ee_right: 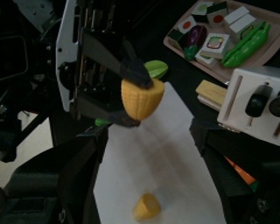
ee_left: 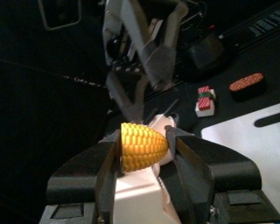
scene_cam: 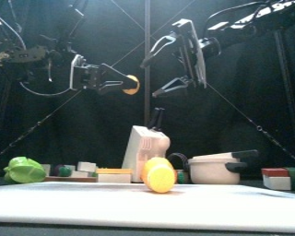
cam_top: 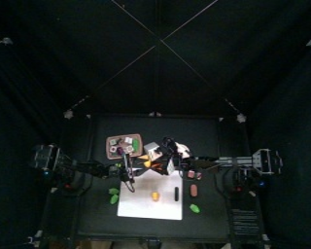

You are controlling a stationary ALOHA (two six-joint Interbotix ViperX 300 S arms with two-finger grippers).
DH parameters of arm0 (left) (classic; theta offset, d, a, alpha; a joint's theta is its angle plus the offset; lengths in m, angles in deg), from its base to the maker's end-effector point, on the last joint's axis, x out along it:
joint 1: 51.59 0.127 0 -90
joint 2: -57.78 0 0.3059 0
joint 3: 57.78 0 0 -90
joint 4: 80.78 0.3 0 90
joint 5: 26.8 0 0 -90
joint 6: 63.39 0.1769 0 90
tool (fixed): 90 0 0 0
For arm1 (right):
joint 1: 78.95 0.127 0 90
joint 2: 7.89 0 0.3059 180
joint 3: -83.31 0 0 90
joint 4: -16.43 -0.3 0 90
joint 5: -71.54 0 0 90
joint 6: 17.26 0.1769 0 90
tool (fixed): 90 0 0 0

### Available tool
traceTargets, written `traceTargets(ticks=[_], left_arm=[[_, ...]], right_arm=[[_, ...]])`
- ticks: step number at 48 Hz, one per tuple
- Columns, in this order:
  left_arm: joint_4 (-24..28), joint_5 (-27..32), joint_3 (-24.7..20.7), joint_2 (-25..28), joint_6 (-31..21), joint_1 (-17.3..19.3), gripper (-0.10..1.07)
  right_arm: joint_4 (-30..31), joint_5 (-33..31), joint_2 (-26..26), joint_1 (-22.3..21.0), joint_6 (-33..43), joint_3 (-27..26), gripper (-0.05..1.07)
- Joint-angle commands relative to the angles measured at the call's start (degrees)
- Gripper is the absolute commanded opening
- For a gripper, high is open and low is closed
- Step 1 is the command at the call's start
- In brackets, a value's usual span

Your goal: Place corn top onto plate

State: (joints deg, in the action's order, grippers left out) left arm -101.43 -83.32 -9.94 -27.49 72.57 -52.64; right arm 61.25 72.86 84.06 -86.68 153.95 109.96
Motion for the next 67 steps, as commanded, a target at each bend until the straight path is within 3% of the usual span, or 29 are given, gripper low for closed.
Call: traceTargets(ticks=[1,17,24,34,50,60,67], left_arm=[[-3.4,-0.4,1.8,-3.2,-0.1,1.1,0.67],[-16.8,0.8,9.1,-11.4,-0.4,2.2,0.67],[-24.0,4.0,9.6,-11.2,-0.4,4.5,0.67],[-30.0,10.5,8.9,-9.5,-0.5,10.1,0.67],[-30.8,19.8,7.3,-4.7,-0.4,15.2,0.74],[-30.8,20.0,7.1,-2.8,-0.5,17.1,0.87],[-30.8,20.0,7.3,-2.7,-0.5,17.5,0.89]], right_arm=[[0.2,0.2,3.2,0.1,0.0,0.3,1.03],[0.1,0.2,4.0,0.2,0.1,2.4,1.03],[0.1,0.3,3.2,-0.1,0.1,2.0,1.03],[0.0,0.2,1.8,-0.1,0.1,1.8,1.03],[-0.2,0.2,1.1,-0.1,0.3,1.5,1.03],[-0.2,0.2,0.3,0.2,0.2,1.4,1.03],[-0.2,0.2,0.2,0.3,0.2,1.4,1.03]])
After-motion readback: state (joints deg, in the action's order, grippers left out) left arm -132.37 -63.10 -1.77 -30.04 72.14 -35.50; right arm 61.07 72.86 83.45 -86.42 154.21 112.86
